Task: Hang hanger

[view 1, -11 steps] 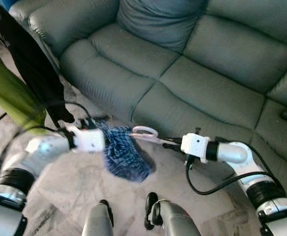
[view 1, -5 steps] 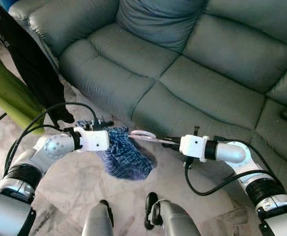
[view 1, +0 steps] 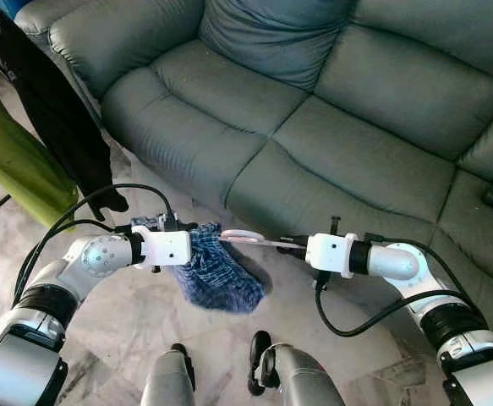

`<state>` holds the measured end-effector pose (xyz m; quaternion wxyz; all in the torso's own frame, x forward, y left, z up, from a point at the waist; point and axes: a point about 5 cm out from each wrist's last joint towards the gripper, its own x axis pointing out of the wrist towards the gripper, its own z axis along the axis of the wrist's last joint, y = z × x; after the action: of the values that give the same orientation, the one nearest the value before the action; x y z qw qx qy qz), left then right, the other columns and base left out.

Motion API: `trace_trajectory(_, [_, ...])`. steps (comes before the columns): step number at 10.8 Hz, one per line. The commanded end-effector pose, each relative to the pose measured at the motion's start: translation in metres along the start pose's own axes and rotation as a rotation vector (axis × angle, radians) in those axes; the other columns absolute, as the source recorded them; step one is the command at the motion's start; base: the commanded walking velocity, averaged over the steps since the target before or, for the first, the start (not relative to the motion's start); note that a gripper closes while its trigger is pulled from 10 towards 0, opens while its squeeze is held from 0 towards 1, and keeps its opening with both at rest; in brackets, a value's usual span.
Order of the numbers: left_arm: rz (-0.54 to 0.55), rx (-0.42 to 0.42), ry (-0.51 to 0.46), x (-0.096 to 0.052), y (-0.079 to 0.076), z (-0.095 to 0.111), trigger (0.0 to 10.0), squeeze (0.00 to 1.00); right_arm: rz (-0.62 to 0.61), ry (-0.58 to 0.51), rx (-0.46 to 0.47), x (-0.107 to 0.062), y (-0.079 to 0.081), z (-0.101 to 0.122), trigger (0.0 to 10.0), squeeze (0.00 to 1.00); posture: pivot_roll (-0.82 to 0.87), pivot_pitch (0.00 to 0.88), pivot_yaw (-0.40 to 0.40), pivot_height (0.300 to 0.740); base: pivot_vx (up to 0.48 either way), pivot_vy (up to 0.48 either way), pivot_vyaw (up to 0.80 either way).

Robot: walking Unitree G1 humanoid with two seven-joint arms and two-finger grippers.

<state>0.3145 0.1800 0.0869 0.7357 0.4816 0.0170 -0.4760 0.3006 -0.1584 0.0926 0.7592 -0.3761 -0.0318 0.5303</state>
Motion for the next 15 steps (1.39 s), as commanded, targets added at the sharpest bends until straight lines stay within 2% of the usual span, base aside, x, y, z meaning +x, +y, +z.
trace_trajectory(1, [-0.029, -0.004, 0.008, 0.003, -0.007, -0.001, 0.0, 0.00, -0.015, -0.033, -0.015, 0.003, -0.004, 0.005, 10.0, 0.00, -0.01, 0.222, -0.042, 0.740, 0.000, 0.000, 0.00])
trace_trajectory(7, [0.003, -0.042, -0.016, 0.009, -0.004, 0.003, 0.0, 0.00, -0.028, -0.032, -0.036, 0.006, -0.008, 0.006, 10.0, 0.00, -0.02, 0.219, -0.042, 0.740, 0.000, 0.000, 0.00])
trace_trajectory(8, [0.037, -0.067, -0.021, 0.009, -0.002, 0.003, 0.0, 0.00, -0.030, -0.031, -0.036, 0.006, -0.008, 0.005, 10.0, 0.42, -0.02, 0.218, -0.043, 0.740, 0.000, 0.000, 0.00])
trace_trajectory(9, [0.074, -0.099, -0.014, 0.008, 0.001, 0.002, 0.0, 0.00, -0.001, -0.027, 0.000, 0.006, -0.006, 0.004, 10.0, 1.00, -0.02, 0.219, -0.042, 0.740, 0.000, 0.000, 0.00])
trace_trajectory(10, [0.090, -0.118, -0.007, 0.008, 0.001, 0.000, 0.0, 0.00, 0.030, -0.028, 0.023, 0.005, -0.004, 0.003, 10.0, 1.00, -0.02, 0.220, -0.042, 0.740, 0.000, 0.000, 0.00])
trace_trajectory(11, [0.090, -0.132, 0.044, 0.006, -0.001, -0.006, 0.0, 0.00, 0.108, -0.018, 0.109, 0.000, -0.006, 0.001, 10.0, 1.00, -0.02, 0.221, -0.041, 0.740, 0.000, 0.000, 0.00])
trace_trajectory(12, [0.087, -0.163, 0.067, 0.004, -0.003, -0.011, 0.0, 0.00, 0.249, -0.006, 0.242, -0.009, -0.003, 0.000, 10.0, 1.00, -0.02, 0.220, -0.039, 0.740, 0.000, 0.000, 0.00])
trace_trajectory(13, [0.099, -0.201, 0.100, 0.001, -0.005, -0.017, 0.0, 0.00, 0.283, -0.016, 0.251, -0.014, -0.011, 0.006, 10.0, 1.00, -0.02, 0.217, -0.036, 0.740, 0.000, 0.000, 0.00])
trace_trajectory(14, [0.110, -0.221, 0.123, 0.000, -0.008, -0.021, 0.0, 0.00, 0.228, -0.014, 0.206, -0.017, -0.024, 0.009, 10.0, 1.00, -0.01, 0.216, -0.036, 0.740, 0.000, 0.000, 0.00])
trace_trajectory(15, [0.122, -0.248, 0.135, -0.003, -0.011, -0.024, 0.0, 0.00, 0.122, 0.013, 0.162, -0.024, -0.041, 0.007, 10.0, 1.00, -0.01, 0.217, -0.035, 0.740, 0.000, 0.000, 0.00])
